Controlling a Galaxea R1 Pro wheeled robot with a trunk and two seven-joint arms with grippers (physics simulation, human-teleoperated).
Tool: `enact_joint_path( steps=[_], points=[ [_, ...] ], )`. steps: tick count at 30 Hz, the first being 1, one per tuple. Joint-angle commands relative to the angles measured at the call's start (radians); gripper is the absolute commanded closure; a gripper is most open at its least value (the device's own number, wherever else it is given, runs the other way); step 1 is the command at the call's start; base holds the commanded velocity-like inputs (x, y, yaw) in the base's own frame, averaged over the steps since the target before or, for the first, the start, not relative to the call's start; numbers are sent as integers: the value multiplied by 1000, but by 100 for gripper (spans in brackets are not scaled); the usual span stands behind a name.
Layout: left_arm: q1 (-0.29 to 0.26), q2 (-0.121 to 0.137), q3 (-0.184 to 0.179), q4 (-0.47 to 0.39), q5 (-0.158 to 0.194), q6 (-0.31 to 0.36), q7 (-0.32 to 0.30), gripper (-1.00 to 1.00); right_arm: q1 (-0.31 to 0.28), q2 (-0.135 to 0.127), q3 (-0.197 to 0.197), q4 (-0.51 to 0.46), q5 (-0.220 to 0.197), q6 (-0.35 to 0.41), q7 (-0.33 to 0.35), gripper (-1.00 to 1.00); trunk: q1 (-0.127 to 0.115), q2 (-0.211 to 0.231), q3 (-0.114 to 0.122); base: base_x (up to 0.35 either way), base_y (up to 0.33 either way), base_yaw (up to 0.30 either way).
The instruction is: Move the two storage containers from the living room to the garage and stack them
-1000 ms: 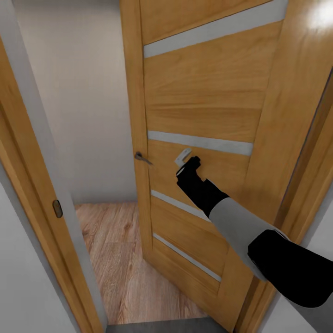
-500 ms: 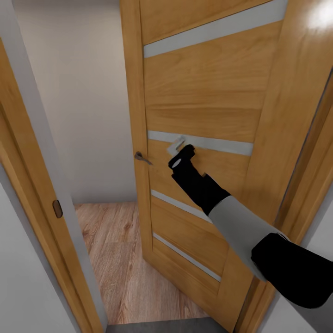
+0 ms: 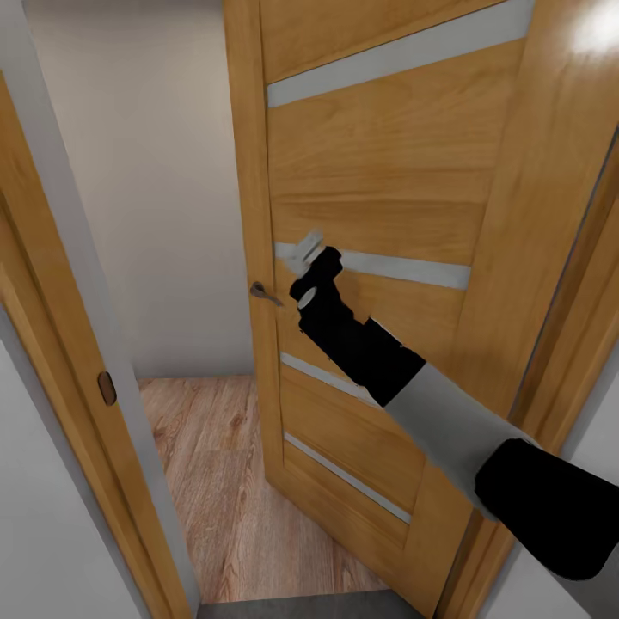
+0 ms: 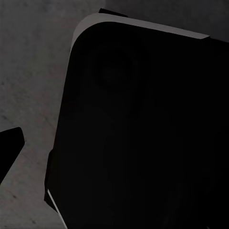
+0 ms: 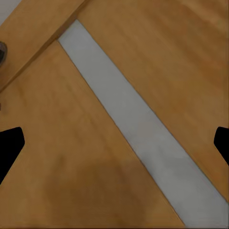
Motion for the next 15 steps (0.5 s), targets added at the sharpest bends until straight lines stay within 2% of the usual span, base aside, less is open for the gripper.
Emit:
enact_joint_path(
  steps=[1,5,8,15],
  points=[
    [0,0,0,-1,6,-2,1,-100,5,0,8,-6,4,11,-11,-100,0,-1,-1,0,0,0],
    [0,0,-1,-1,5,-2,0,-100,27,0,31,-28,22,33,-33,-100,0,-1,-1,148,0,0],
    [0,0,-2,-1,5,-2,0,-100,44,0,32,-45,22,50,-50,-100,0,-1,-1,197,0,0],
    [0,0,-2,-1,5,-2,1,-100,55,0,31,-39,17,89,-57,-100,0,-1,-1,27,0,0]
  ],
)
